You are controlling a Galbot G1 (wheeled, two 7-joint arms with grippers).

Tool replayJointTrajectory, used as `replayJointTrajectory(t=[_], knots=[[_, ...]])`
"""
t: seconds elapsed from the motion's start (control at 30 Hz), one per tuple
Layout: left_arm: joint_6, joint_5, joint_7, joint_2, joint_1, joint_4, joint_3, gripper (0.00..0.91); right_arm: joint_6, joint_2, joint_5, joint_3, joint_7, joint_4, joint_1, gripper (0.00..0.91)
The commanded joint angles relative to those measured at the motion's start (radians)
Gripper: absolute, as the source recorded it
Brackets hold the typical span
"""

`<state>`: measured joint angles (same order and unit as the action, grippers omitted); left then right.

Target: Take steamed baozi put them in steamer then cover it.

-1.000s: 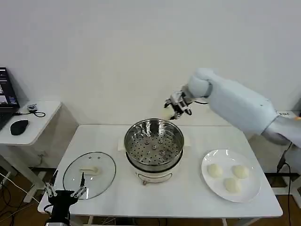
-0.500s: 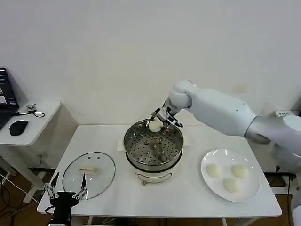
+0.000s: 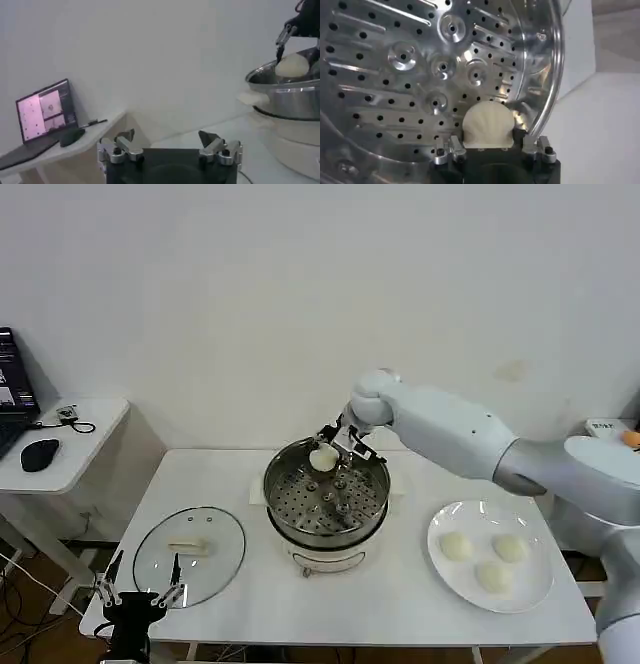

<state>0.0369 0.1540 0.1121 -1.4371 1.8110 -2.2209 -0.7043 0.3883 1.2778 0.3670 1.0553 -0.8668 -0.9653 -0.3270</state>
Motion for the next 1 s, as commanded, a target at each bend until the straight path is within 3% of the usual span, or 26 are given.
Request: replayJointTrajectory(t=[0.03, 0.07, 0.2, 0.33, 0.47, 0.67, 0.77, 0.9, 1.0], knots=[[0.000, 0.001, 0.001, -0.001, -0.001, 0.001, 0.001, 0.907, 0.050, 0.029, 0.046, 0.007, 0.026, 0.052, 0.013, 0.655], [0.000, 0.001, 0.001, -0.001, -0.001, 0.001, 0.001, 0.907, 0.051, 0.029, 0.048, 0.007, 0.026, 0.051, 0.014, 0.655], [0.001, 0.001, 0.001, 0.000, -0.001, 0.000, 0.000, 0.907, 0.061, 0.028, 0.048, 0.011, 0.027, 0.048, 0.011, 0.907], [0.001, 0.000, 0.001, -0.001, -0.001, -0.002, 0.000, 0.907, 0.050, 0.008, 0.012, 0.010, 0.019, 0.018, -0.016, 0.907], [0.001, 0.000, 0.001, 0.002, -0.001, -0.002, 0.004, 0.907, -0.008, -0.053, -0.095, 0.010, 0.003, -0.065, -0.083, 0.907], [0.006, -0.004, -0.003, 0.015, 0.004, -0.026, 0.020, 0.907, -0.246, -0.231, -0.322, 0.063, -0.034, -0.304, -0.272, 0.907], [0.020, -0.011, -0.008, 0.025, -0.001, -0.042, 0.032, 0.907, -0.422, -0.391, -0.448, 0.175, -0.031, -0.485, -0.363, 0.907], [0.027, -0.015, -0.013, 0.042, -0.007, -0.052, 0.048, 0.907, -0.537, -0.571, -0.472, 0.275, -0.044, -0.665, -0.432, 0.907], [0.032, -0.015, -0.017, 0.053, -0.018, -0.051, 0.063, 0.907, -0.583, -0.701, -0.477, 0.299, -0.049, -0.729, -0.423, 0.907]])
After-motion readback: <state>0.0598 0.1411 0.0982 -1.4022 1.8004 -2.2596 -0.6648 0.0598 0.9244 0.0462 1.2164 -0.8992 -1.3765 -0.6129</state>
